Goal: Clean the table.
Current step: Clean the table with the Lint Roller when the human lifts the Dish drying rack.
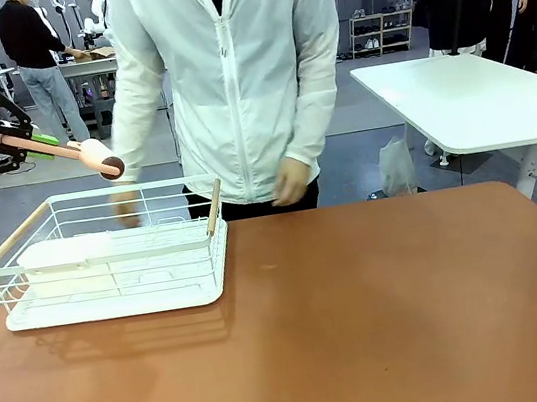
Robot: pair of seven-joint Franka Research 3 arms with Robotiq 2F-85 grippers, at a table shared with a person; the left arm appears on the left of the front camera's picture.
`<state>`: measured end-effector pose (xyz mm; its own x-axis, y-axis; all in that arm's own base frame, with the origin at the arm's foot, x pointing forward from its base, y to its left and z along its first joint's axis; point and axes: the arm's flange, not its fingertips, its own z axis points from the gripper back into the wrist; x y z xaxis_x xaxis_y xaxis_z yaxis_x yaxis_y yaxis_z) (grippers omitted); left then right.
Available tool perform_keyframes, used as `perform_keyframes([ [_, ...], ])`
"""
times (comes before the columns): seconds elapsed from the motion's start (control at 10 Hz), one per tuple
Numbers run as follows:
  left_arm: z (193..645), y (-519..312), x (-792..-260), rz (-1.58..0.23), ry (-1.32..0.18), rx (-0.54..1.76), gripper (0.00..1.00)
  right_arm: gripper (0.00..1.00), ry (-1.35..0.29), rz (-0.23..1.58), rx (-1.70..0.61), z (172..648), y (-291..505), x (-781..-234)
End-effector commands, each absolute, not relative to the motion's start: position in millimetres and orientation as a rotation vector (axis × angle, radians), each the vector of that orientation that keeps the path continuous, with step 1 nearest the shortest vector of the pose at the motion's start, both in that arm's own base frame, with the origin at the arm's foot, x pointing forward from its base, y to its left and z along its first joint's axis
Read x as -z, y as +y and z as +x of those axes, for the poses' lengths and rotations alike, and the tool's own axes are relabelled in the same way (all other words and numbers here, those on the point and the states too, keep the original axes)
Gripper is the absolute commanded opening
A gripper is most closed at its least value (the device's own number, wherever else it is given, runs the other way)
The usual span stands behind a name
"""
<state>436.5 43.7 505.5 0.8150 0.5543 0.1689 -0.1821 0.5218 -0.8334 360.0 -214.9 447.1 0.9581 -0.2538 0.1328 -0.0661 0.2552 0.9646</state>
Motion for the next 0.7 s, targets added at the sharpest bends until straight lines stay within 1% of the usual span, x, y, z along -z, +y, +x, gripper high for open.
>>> perform_keyframes([
  [0.0,436.3,43.7,-506.2,-0.924,-0.45,-0.459,0.06,1.0,-0.292,1.315,0.126,359.3,-215.0,-449.0],
  [0.6,436.3,43.7,-506.2,-0.924,-0.45,-0.459,0.06,1.0,-0.292,1.315,0.126,359.3,-215.0,-449.0],
])
